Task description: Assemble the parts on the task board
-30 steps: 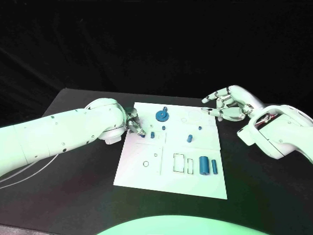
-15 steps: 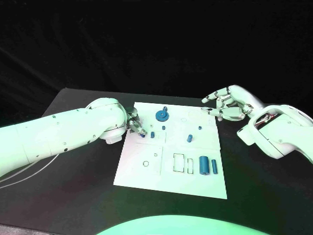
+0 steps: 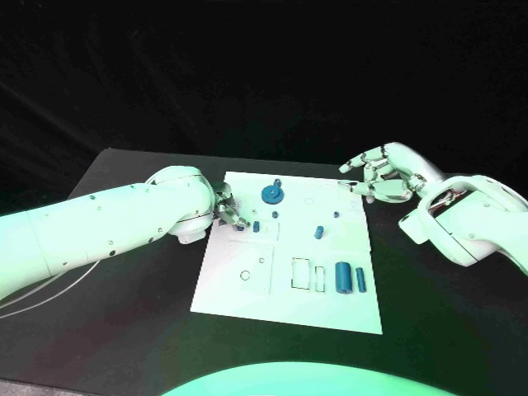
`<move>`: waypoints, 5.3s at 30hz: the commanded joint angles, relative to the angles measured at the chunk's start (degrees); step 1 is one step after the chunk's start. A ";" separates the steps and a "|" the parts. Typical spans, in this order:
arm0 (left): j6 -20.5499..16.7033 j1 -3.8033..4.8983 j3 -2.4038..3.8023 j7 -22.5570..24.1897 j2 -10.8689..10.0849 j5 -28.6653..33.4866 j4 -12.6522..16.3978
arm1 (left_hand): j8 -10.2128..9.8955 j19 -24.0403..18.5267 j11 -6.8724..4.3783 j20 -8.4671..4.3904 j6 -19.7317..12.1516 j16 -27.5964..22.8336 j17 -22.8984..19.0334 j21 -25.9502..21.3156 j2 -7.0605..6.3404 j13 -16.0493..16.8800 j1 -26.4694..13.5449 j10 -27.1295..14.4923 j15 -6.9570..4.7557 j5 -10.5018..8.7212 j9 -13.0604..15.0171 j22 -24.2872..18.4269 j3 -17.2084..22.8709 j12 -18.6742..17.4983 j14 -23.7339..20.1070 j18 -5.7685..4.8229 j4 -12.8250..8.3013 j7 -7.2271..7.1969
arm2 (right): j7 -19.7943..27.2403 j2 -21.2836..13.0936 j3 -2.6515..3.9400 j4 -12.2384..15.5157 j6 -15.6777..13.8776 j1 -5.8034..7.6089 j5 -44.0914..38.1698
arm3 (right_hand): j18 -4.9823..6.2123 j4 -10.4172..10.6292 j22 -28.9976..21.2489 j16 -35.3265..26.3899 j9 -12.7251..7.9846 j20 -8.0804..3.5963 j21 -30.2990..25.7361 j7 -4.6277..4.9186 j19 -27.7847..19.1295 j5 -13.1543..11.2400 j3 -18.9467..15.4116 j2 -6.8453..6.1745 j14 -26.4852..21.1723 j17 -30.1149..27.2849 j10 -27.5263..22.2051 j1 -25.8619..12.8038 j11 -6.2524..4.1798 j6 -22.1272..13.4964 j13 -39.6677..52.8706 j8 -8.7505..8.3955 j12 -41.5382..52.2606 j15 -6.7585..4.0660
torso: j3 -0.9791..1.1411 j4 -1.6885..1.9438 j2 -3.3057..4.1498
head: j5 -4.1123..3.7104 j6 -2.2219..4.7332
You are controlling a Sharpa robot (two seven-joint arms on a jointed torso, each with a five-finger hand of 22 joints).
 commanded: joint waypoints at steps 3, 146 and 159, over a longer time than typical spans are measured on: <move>1.39 -0.07 -0.02 -0.88 0.19 0.41 -0.17 | -0.23 5.83 0.20 -0.27 0.12 0.14 15.09 0.18 0.42 -0.07 -0.38 -0.35 -0.30 -0.30 -0.37 14.77 -2.10 0.39 6.03 -0.75 0.90 0.42 | 0.40 -0.02 0.00 0.11 0.28 -0.03 -0.26 | 0.55 0.19 -0.06 -0.42 0.05 -0.02 -0.35 -0.34 0.36 0.05 -0.14 0.04 0.17 -0.06 0.23 -0.44 -0.13 0.18 -0.13 0.19 0.27 -0.21 | -0.01 0.04 -0.01 | -0.08 -0.02; -13.15 -3.23 -0.22 27.19 10.19 -18.33 -10.07 | -14.08 0.88 6.57 3.89 -3.12 -12.53 -7.56 -7.02 -1.33 -34.59 20.93 -18.45 4.69 -0.48 -22.95 7.24 -3.49 -34.12 0.87 1.51 -1.47 5.92 | 0.20 0.97 0.00 -0.17 -1.80 -0.31 -1.60 | 0.72 0.26 -1.81 -7.96 0.07 0.06 -4.06 -0.40 -0.56 1.83 1.31 -0.24 -2.13 -6.90 -7.80 -0.18 -0.20 0.26 -14.96 0.90 -12.93 -0.19 | -0.02 -0.06 0.06 | -1.85 1.22; -10.64 -3.24 -0.41 26.72 10.44 -18.16 -10.55 | -14.90 0.83 6.48 3.94 -3.01 -12.36 -7.60 -6.96 -0.72 -35.01 21.22 -17.77 4.65 -0.36 -23.64 7.34 -1.76 -34.90 0.92 1.51 -2.40 6.01 | 0.16 0.93 0.00 -0.03 -1.87 -0.31 -1.65 | 0.72 0.26 -1.83 -8.02 0.09 0.05 -4.11 -0.42 -0.55 1.87 1.36 -0.20 -2.13 -6.93 -7.79 -0.19 -0.22 0.32 -15.06 0.96 -12.99 -0.20 | -0.04 -0.02 0.06 | -1.99 0.80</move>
